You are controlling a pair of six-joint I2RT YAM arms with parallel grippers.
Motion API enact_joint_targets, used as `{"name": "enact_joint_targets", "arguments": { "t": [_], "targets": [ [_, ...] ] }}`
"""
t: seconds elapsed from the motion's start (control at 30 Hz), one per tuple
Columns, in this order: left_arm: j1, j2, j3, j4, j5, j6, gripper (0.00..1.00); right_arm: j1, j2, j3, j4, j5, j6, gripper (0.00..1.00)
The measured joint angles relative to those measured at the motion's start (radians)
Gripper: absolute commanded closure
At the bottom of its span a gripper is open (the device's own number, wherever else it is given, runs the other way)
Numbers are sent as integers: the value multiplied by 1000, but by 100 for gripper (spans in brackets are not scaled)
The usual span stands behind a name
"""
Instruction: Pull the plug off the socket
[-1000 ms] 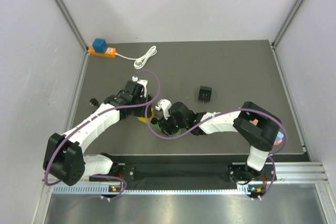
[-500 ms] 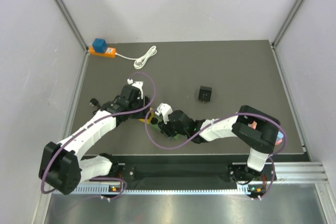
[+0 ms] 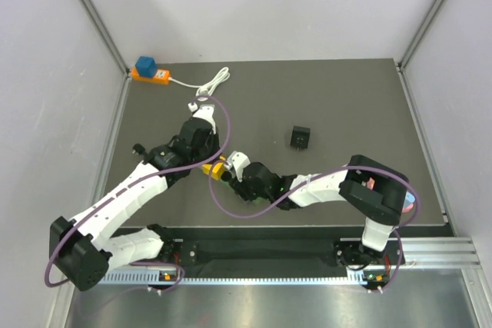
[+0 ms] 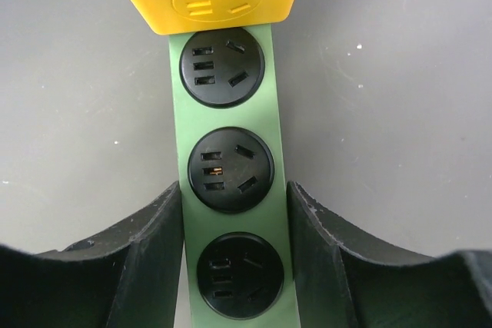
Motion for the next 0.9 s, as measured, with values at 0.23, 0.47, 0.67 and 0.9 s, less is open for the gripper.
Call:
{"name": "enact_joint_targets", "arguments": {
  "t": [0.23,0.47,0.67,0.9],
  "targets": [
    [-2,-14,25,-50,-56,-6,100,-7,0,6,-15,-13,5,100],
    [105,-67,23,-86,-25,-40,95,-9,-77,-87,-7,-34,23,100],
    [259,-79,-84,-6,166,-105,87,-10,-243,-213,-101,-44,35,57],
    [358,5,-237,141,368,-195,87,-18,-317,-158,-274,-45,36,9]
  ]
}}
